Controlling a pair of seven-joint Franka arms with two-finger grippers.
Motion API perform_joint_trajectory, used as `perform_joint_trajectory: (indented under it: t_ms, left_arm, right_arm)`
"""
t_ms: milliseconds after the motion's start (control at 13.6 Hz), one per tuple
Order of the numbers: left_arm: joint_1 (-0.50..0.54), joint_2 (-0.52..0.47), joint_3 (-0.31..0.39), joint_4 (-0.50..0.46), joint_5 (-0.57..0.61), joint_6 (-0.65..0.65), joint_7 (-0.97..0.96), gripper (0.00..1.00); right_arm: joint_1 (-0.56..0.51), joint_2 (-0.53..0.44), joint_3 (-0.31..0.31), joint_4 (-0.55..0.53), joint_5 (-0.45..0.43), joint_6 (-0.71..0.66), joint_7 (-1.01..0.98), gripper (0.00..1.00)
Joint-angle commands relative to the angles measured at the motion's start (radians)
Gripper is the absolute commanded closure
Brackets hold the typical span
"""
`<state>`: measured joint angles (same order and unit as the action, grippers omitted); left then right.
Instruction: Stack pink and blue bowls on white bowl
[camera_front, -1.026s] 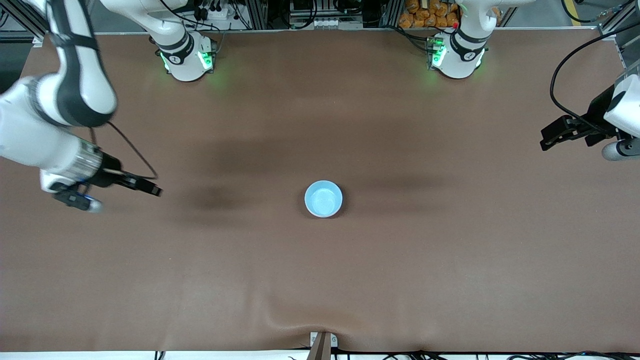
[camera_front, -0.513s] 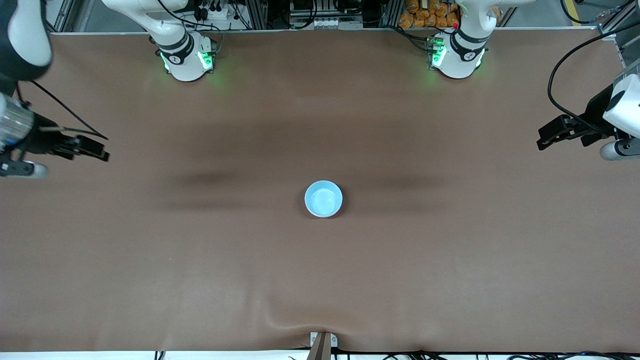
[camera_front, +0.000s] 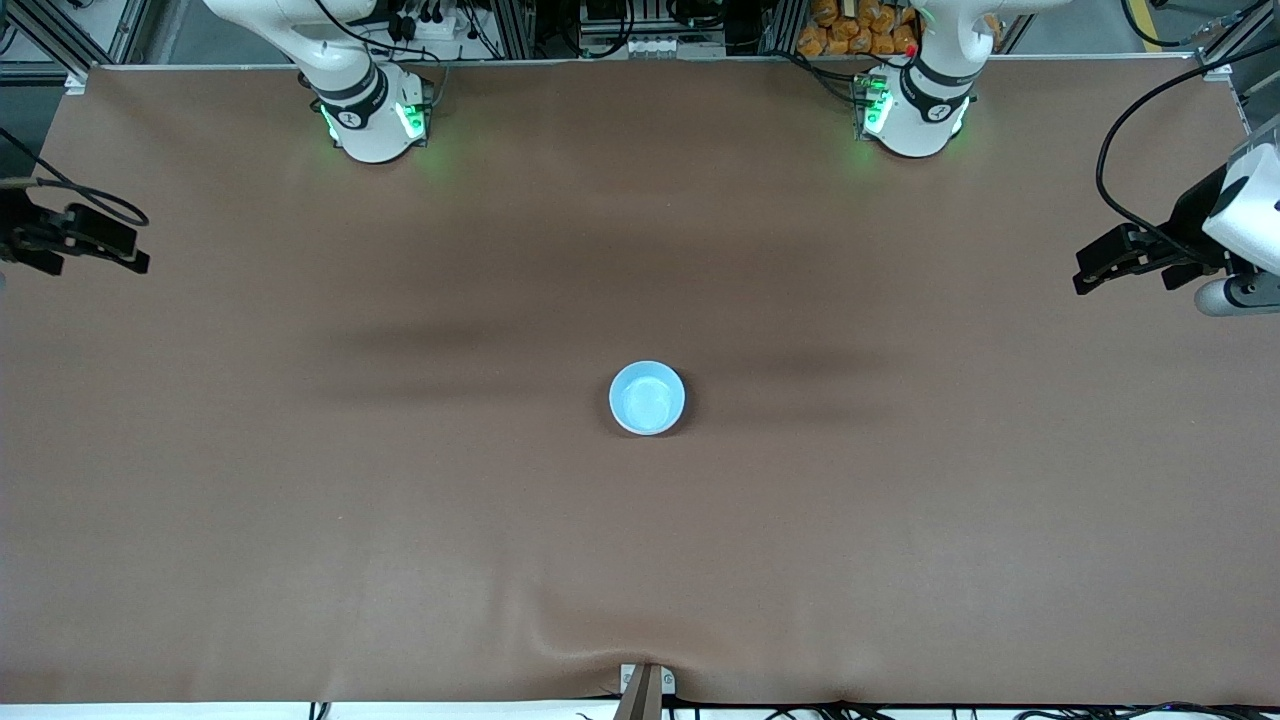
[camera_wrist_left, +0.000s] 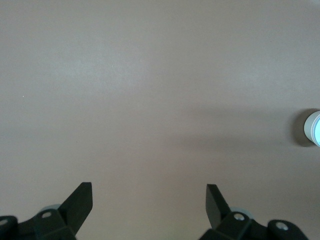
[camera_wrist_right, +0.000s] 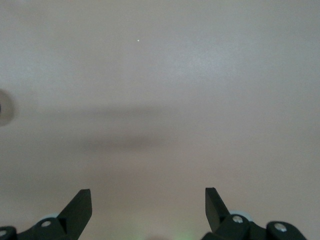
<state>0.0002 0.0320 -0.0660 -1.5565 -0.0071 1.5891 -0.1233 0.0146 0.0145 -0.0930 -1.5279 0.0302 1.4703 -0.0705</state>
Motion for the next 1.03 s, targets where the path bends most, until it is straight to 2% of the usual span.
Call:
perform_joint_trajectory:
  t_ms: [0, 366, 953]
  left_arm:
    - [0.0, -0.011, 0.006, 0.013, -0.025, -0.017, 0.014, 0.0]
    - [-0.002, -0.01, 0.005, 0.015, -0.025, -0.02, 0.014, 0.0]
    - [0.0, -0.009, 0.005, 0.016, -0.025, -0.031, 0.016, 0.0]
  right_arm:
    - [-0.024, 0.007, 0.015, 0.015, -0.021, -0.018, -0.018, 0.0]
    - [-0.059, 0.012, 0.015, 0.008, -0.016, -0.011, -0.018, 0.0]
    - [-0.056, 0.015, 0.016, 0.006, -0.016, -0.015, -0.018, 0.0]
